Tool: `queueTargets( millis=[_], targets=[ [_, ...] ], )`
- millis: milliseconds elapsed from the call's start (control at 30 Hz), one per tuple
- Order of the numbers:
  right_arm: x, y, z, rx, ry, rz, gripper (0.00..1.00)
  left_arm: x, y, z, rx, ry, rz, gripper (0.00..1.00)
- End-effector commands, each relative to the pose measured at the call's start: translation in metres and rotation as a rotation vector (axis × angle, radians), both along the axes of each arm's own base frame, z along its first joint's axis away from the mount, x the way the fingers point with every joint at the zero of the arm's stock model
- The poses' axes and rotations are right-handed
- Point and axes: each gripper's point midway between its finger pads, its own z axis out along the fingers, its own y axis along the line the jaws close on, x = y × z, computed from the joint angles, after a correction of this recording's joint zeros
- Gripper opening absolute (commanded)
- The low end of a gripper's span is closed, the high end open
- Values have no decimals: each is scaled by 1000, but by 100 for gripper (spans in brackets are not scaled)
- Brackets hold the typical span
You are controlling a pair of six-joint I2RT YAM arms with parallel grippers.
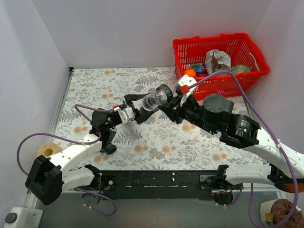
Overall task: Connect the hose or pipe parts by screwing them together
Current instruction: Place the adaptor at the center of the board.
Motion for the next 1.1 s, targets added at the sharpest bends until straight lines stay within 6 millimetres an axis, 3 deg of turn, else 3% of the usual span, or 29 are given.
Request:
queueTargets(
  millis=[0,133,367,600,767,900,967,1033,1067],
  targets=[
    [-6,-2,12,11,-14,30,1,-2,2,19,-32,9,-5,0],
    [-4,-6,15,-2,-14,14,1,-1,1,28,-56,37,-9,0],
    [4,-13,14,-12,-27,-40,1,-9,1,28,-50,34,-40,0],
    [29,-44,9,-33,-31,-260,1,-7,2,26,-44,50,-30,0],
    [31,-63,0,8,32,-343,1,12,2,43,-87,46,33,0],
    [27,-77,-43,-25,157,-404,1,13,-1,32,-42,47,35,0],
    [27,-76,-88,-50,261,-435,1,4,-2,23,-16,48,0,0],
    [21,-67,-117,-37,363,-382,1,-4,-3,16,24,53,-33,0],
    [31,-75,-154,-76,430,-422,1,-7,-4,15,33,56,-47,0]
  ],
)
